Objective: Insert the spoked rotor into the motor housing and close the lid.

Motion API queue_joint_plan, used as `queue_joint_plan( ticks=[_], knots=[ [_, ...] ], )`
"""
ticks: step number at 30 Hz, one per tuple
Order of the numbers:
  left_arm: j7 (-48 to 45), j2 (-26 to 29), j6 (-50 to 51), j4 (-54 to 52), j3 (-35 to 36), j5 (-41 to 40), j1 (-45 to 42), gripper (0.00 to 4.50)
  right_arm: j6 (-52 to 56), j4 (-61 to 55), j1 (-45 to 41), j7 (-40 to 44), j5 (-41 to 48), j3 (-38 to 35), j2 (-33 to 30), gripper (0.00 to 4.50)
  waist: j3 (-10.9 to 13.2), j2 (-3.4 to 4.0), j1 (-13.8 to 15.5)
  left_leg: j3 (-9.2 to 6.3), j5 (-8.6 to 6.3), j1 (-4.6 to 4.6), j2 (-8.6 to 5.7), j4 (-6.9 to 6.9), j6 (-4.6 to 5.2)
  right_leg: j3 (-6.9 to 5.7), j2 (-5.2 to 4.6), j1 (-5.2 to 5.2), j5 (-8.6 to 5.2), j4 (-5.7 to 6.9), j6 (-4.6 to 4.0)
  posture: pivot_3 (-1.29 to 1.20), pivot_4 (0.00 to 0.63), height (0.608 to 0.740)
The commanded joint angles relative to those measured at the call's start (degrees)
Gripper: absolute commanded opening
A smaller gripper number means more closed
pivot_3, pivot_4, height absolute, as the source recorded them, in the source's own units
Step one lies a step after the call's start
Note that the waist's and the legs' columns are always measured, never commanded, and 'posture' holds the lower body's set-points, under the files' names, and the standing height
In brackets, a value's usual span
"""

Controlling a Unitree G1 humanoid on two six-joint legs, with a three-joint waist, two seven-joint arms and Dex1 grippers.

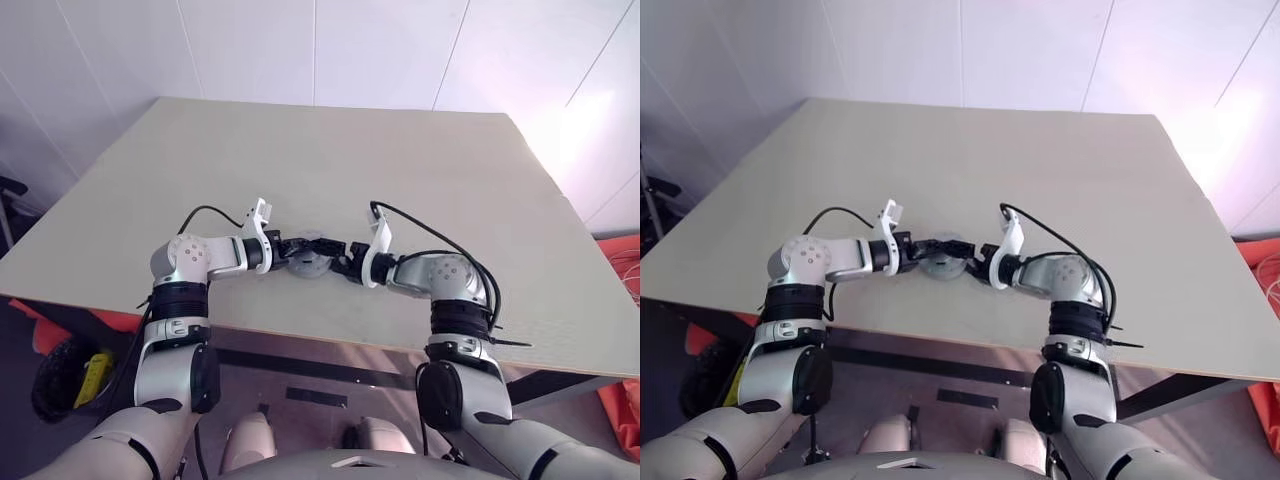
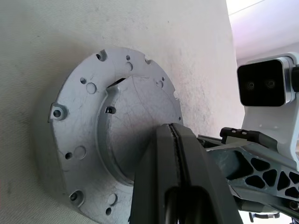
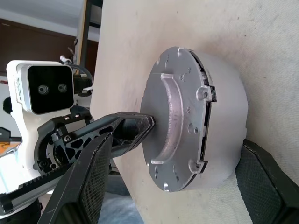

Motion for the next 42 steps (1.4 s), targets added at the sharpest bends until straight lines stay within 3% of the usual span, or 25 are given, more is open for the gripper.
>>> queue_joint_plan(
  ticks=[1, 3, 6, 13, 29, 40, 42],
  knots=[
    [0.9, -0.3, 1.0, 1.0, -1.1, 1.1, 0.6, 0.0, -1.8, 0.6, -3.9, 0.5, 3.3, -0.4, 2.8, 4.47, 0.0, 0.0, 0.0, 0.0, 0.0, 0.0, 0.0, 0.0, -0.01, 0.0, 0.0, 0.0, 0.0, 0.0, 0.0, 0.0, 0.0, 0.74],
    [1.0, -0.4, 1.0, 1.1, -1.1, 1.1, 0.6, 0.0, -2.0, 1.3, -4.4, 0.3, 3.7, -1.1, 2.8, 4.47, 0.0, 0.0, 0.0, 0.0, 0.0, -0.01, 0.0, 0.0, -0.01, 0.0, 0.0, 0.0, 0.01, -0.01, 0.01, 0.0, 0.0, 0.74],
    [1.0, -0.5, 0.8, 1.1, -1.2, 1.1, 0.7, 0.0, -2.2, 2.0, -4.9, 0.0, 3.7, -1.7, 2.5, 3.87, 0.0, 0.01, 0.1, 0.0, 0.0, -0.05, -0.01, 0.0, -0.01, 0.0, 0.0, -0.03, 0.01, -0.01, 0.0, 0.0, 0.0, 0.74],
    [1.1, -0.7, 0.7, 0.8, -1.3, 1.1, 0.8, 0.0, -2.3, 2.2, -5.2, 0.3, 4.3, -1.8, 1.9, 1.8, 0.0, 0.02, 0.4, -0.03, 0.0, -0.22, -0.04, -0.03, 0.01, -0.05, -0.01, -0.12, 0.13, -0.09, 0.18, 0.0, 0.0, 0.74],
    [0.3, -0.4, -1.3, 1.0, -1.5, 1.3, 0.6, 0.0, -3.2, 3.3, -5.5, -0.1, 3.6, -1.7, 0.4, 1.75, 0.0, 0.02, 0.7, -0.03, 0.0, -0.19, -0.04, -0.03, 0.0, -0.05, -0.01, -0.1, 0.13, -0.08, 0.18, 0.0, 0.0, 0.74],
    [-1.4, -0.5, -9.8, -3.0, 2.2, -1.6, 1.5, 0.0, -2.9, 4.0, -4.6, -0.9, 2.4, -1.1, -2.0, 1.75, 0.0, 0.02, 1.6, -0.04, 0.0, -0.23, -0.05, -0.02, 0.0, -0.06, -0.01, -0.15, 0.14, -0.09, 0.2, 0.0, 0.0, 0.74],
    [-1.7, -0.6, -10.7, -3.5, 2.8, -2.2, 1.6, 0.0, -3.4, 4.9, -4.7, -1.7, 2.1, -1.4, -2.2, 1.31, 0.0, 0.03, 1.6, -0.06, 0.0, -0.24, -0.06, -0.01, 0.0, -0.08, -0.02, -0.23, 0.14, -0.1, 0.21, 0.0, 0.0, 0.74]
  ],
)
